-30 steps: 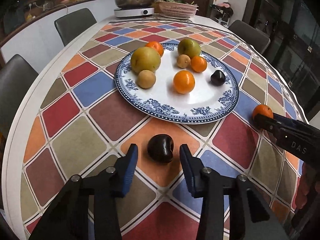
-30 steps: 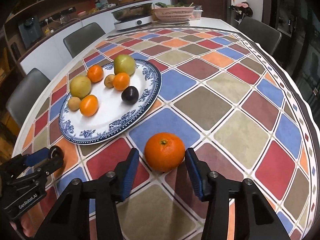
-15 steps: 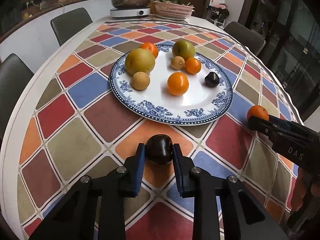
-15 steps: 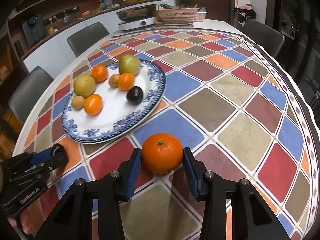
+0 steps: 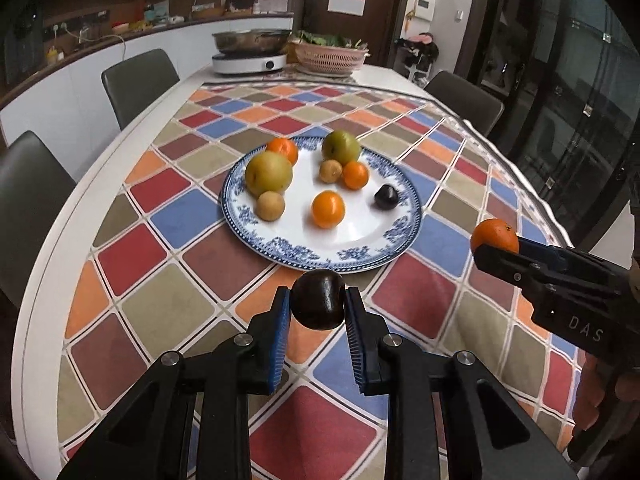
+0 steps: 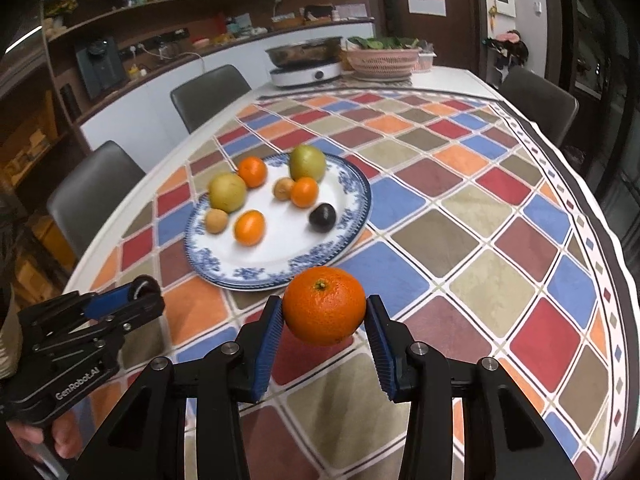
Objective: Organize fruits
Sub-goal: 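Lift and carry the mandarin and plum with both grippers over the plate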
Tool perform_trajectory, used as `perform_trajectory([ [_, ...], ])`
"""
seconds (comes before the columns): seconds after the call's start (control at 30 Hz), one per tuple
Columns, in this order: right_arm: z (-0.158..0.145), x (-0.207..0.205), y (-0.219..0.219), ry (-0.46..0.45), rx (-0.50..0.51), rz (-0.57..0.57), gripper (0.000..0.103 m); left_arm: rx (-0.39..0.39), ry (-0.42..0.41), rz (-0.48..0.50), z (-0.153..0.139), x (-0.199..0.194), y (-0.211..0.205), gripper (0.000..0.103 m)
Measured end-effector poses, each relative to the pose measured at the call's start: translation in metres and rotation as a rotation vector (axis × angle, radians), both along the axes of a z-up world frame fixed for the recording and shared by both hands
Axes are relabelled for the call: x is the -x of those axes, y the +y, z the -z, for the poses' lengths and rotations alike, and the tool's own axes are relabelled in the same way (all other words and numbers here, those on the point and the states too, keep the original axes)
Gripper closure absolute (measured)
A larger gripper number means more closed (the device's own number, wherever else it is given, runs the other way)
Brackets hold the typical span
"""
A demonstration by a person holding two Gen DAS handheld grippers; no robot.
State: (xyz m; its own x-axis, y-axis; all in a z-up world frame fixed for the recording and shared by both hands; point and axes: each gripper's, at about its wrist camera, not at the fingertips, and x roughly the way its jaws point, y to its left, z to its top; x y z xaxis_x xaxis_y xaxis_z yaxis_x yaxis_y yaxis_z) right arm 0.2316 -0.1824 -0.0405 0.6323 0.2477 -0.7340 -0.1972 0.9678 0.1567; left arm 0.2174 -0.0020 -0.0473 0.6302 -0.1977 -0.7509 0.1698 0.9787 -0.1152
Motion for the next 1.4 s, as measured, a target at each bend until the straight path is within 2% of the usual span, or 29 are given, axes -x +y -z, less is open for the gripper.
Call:
perform_trajectory([
  [0.47, -0.047, 0.026, 0.008, -0.109, -0.044, -0.051, 0.060, 0.031, -0.103, 0.037, -0.044, 0.017, -0.002, 0.076],
  [0.8, -0.068, 0.027, 0.010, -0.161, -0.077, -0.077, 0.060, 0.038, -0.170, 0.066, -0.072, 0.016, -0.005, 0.076],
  [1.4, -0.090, 0.000, 0.012, -0.221, -0.070, -0.095, 0.060, 0.020, -0.215, 0.093, -0.089, -0.018, -0.011, 0.076],
])
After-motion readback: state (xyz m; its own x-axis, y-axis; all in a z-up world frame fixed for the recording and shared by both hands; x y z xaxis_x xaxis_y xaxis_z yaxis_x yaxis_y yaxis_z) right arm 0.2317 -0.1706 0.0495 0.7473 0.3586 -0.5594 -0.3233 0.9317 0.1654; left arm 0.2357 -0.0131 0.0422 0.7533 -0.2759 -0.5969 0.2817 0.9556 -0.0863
